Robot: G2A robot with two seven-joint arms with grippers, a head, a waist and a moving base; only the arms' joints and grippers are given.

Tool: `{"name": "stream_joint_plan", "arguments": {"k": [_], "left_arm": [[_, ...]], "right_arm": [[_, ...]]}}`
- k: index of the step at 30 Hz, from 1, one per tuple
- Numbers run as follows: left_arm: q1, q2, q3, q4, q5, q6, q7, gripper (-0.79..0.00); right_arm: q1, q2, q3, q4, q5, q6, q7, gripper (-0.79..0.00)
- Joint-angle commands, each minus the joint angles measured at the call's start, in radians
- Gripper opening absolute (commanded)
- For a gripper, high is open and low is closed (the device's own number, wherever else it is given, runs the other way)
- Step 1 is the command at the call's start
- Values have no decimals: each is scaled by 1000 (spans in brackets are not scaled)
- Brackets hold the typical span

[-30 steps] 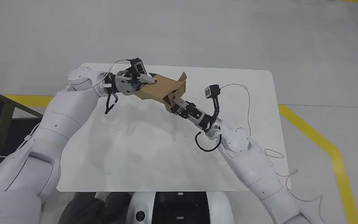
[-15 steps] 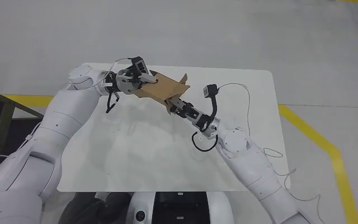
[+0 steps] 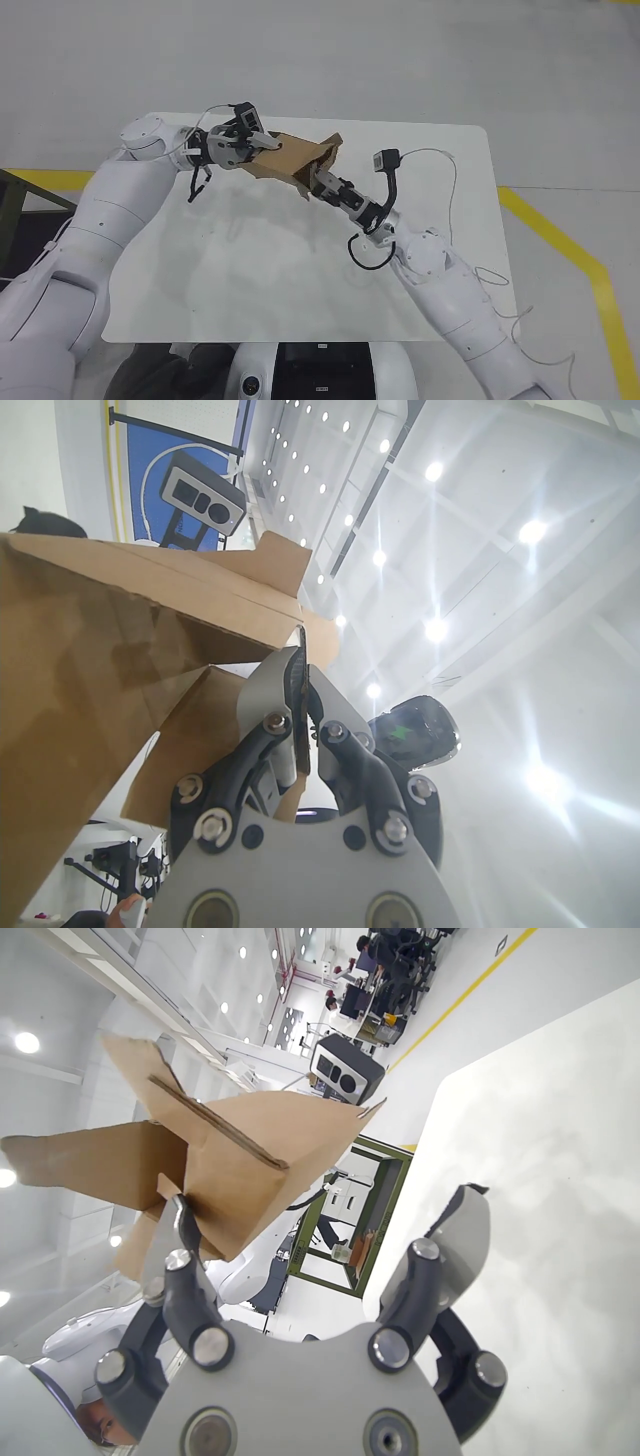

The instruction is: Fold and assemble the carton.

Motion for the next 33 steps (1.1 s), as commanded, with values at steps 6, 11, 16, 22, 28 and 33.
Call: {"name": "stream_joint_plan", "arguments": {"k": [6, 11, 16, 22, 28, 33], "left_arm": [[23, 21, 16, -13, 76, -65, 0, -785], [50, 39, 10, -17, 138, -165, 0, -785], [81, 55, -25, -29, 167, -247, 0, -785], [131, 77, -86, -84, 281, -343, 130, -785], [190, 92, -118, -192, 406, -357, 241, -785], [236, 104, -158, -258, 456, -357, 306, -785]], "right_arm": [[-47, 11, 39, -42, 42, -30, 53, 0], [-55, 13, 40, -34, 134, -40, 133, 0], [-54, 14, 50, -15, 159, -49, 151, 0], [-74, 21, 71, -51, 214, -67, 216, 0], [-69, 23, 63, -65, 252, -45, 274, 0], [-46, 20, 51, -33, 217, 5, 251, 0]]}}
